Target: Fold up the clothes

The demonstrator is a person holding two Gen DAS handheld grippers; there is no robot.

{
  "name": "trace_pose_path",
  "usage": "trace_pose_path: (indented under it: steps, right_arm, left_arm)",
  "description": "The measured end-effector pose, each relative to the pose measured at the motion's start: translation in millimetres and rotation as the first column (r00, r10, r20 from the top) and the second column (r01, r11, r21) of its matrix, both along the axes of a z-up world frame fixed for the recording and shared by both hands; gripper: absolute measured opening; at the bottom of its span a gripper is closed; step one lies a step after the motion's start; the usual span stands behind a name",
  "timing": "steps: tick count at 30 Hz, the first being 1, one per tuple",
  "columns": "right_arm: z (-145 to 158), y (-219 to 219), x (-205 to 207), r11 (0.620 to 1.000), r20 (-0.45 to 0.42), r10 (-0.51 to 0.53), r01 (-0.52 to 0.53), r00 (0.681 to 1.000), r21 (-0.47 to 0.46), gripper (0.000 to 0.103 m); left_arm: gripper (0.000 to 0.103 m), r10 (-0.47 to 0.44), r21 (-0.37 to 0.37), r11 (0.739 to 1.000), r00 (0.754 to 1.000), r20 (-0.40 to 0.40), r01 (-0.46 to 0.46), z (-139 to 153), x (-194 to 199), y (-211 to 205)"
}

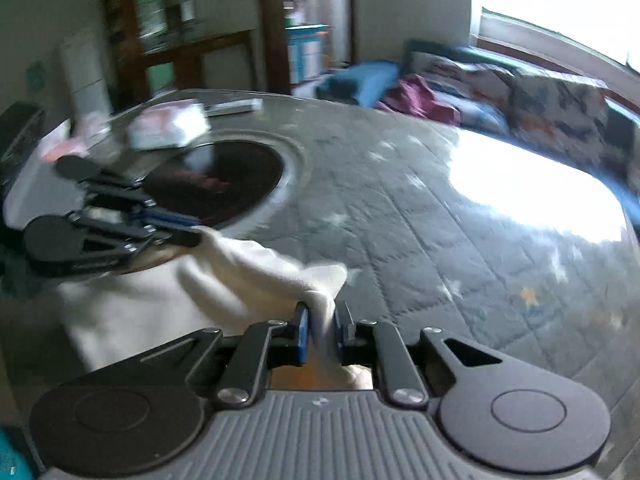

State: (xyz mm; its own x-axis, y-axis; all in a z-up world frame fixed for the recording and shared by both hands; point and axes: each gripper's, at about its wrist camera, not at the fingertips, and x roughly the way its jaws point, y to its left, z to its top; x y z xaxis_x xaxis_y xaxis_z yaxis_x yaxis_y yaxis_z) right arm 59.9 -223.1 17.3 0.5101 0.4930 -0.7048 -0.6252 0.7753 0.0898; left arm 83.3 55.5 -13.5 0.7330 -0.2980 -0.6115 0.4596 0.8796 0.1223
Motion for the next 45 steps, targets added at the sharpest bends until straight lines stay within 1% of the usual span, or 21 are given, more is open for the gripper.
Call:
trace_pose_path:
  steps: [3,5,6,9,10,13,16,21,24,29,33,36,38,39,42,45]
  right_arm:
    - [-5,-4,0,0.999,0.002,-0.043,0.042,0.999,0.019,0.017]
    - [-2,-4,-6,0.997,0.029,-0.074,0.074,0.997,0.007,0.020]
    - [0,-4,-8,0.996,0.049,-0.092,0.092,0.995,0.005,0.020]
    - [9,-3,-15,0.992,0.114,-0.124,0.122,0.986,0.025,0.020]
    - [13,-1,-18,0.993,0.117,-0.115,0.111,0.986,0.042,0.020]
    - [11,8,-17,0.995,0.057,-0.072,0.067,0.996,0.078,0.020]
    - [0,21,-13,0.997,0.033,-0.046,0.044,0.998,0.058,0.020]
    - [-17,34,-9,0.998,0.006,-0.053,0.052,0.999,0.042,0.020]
    - [-20,34,-6,0.996,0.005,-0.072,0.071,0.997,0.056,0.021]
    - [-23,35,-3,0.995,0.009,-0.083,0.082,0.997,0.062,0.021]
    - [-17,29,-8,0.993,0.020,-0.095,0.093,0.995,0.076,0.021]
    - [-7,19,-25,0.993,0.063,-0.100,0.096,0.993,0.064,0.021]
    - [-3,13,-35,0.994,0.075,-0.102,0.098,0.992,0.056,0.021]
    - [-3,7,-42,0.993,0.070,-0.109,0.105,0.992,0.056,0.021]
    - [-6,-9,-53,0.989,0.060,-0.144,0.141,0.988,0.052,0.021]
    - [-10,-26,-52,0.974,0.052,-0.223,0.219,0.974,0.061,0.021]
  left_arm:
    - [0.010,0.045,0.000,0.999,0.999,0.001,-0.045,2,4,5]
    - [0.010,0.084,-0.007,0.996,0.996,-0.001,-0.084,6,6,11]
    - [0.010,0.095,-0.026,0.995,0.995,-0.001,-0.095,11,4,12]
    - [0.010,0.073,-0.078,0.994,0.997,-0.007,-0.073,22,-7,8]
    - [0.010,0.056,-0.092,0.994,0.998,-0.008,-0.057,25,-12,5]
    - [0.010,-0.005,-0.121,0.993,1.000,-0.015,0.003,31,-24,-12]
    - [0.011,-0.032,-0.125,0.992,0.999,-0.034,0.028,25,-30,-23]
    - [0.010,0.004,-0.125,0.992,0.997,-0.074,-0.013,14,-14,-23]
    - [0.011,0.034,-0.143,0.989,0.994,-0.105,-0.049,9,-3,-16]
    - [0.011,0.064,-0.135,0.988,0.991,-0.115,-0.079,4,6,-13]
    - [0.012,0.068,-0.121,0.989,0.991,-0.115,-0.082,7,5,-16]
    - [0.013,0.072,-0.116,0.990,0.991,-0.113,-0.085,8,4,-17]
    - [0.013,0.072,-0.116,0.990,0.992,-0.108,-0.085,8,2,-19]
    - [0.015,0.072,-0.115,0.990,0.992,-0.104,-0.084,9,1,-20]
    - [0.021,0.078,-0.115,0.989,0.993,-0.089,-0.088,12,-1,-25]
    - [0.021,0.068,-0.124,0.989,0.995,-0.070,-0.077,18,-5,-32]
